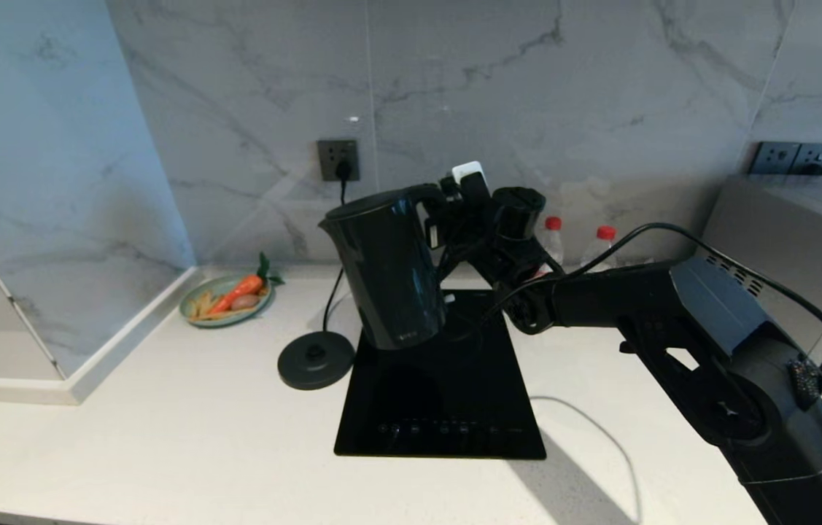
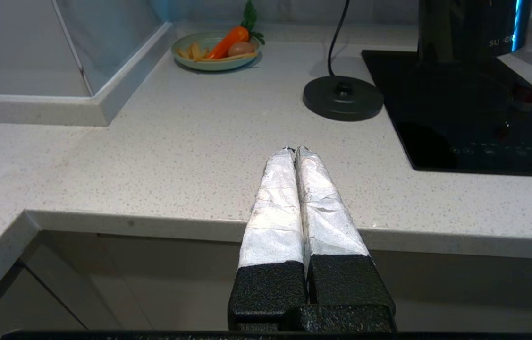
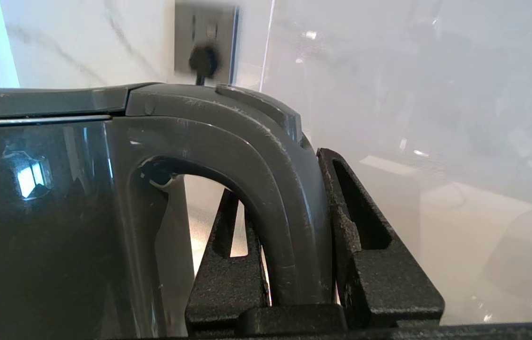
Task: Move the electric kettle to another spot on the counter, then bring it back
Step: Place it on the power base
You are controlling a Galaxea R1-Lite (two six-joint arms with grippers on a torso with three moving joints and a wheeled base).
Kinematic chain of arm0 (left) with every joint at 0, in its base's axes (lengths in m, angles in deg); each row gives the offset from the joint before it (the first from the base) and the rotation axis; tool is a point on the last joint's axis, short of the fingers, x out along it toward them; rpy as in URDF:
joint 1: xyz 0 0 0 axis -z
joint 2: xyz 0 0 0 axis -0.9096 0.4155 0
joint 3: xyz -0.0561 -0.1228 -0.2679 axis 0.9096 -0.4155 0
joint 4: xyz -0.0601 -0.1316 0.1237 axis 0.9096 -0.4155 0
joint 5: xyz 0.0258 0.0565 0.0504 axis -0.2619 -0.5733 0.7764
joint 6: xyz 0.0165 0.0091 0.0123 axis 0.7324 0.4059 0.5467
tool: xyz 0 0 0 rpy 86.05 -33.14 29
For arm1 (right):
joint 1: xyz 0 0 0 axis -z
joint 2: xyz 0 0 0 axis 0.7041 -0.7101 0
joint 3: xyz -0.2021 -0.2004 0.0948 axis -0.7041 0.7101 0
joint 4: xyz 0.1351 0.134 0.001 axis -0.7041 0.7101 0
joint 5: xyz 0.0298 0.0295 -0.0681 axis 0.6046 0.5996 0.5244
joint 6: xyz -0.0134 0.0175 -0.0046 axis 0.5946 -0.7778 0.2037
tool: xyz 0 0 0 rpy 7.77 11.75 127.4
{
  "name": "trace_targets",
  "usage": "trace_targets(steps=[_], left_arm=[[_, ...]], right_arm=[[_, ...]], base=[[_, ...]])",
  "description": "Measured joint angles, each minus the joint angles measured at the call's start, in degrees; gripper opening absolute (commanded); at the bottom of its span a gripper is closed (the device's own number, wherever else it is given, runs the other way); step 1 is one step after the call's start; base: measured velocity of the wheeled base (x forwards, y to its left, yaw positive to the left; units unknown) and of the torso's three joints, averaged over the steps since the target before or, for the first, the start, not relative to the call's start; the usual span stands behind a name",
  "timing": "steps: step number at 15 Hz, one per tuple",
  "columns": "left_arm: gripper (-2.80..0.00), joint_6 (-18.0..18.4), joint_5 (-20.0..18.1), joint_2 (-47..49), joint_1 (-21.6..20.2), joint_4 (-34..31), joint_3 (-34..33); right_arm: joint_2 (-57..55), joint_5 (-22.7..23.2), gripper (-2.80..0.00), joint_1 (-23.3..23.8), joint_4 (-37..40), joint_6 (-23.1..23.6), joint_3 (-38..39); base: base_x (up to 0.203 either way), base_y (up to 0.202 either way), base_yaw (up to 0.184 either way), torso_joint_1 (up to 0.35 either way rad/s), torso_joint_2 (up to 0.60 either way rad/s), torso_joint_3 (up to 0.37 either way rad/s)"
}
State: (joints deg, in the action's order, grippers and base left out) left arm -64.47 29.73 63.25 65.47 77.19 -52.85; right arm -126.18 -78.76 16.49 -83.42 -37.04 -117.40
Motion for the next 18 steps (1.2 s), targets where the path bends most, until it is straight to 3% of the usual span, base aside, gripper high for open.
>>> trace_targets(steps=[3, 18], left_arm=[[-2.8, 0.0, 0.0, 0.0, 0.0, 0.0, 0.0], [-2.8, 0.0, 0.0, 0.0, 0.0, 0.0, 0.0]], right_arm=[[0.0, 0.0, -2.8, -0.1, -0.1, 0.0, 0.0], [-1.5, 0.0, -2.8, -1.9, -2.4, -1.0, -0.3]], base=[[0.0, 0.0, 0.0, 0.123, -0.32, -0.17], [0.0, 0.0, 0.0, 0.003, -0.01, -0.004]])
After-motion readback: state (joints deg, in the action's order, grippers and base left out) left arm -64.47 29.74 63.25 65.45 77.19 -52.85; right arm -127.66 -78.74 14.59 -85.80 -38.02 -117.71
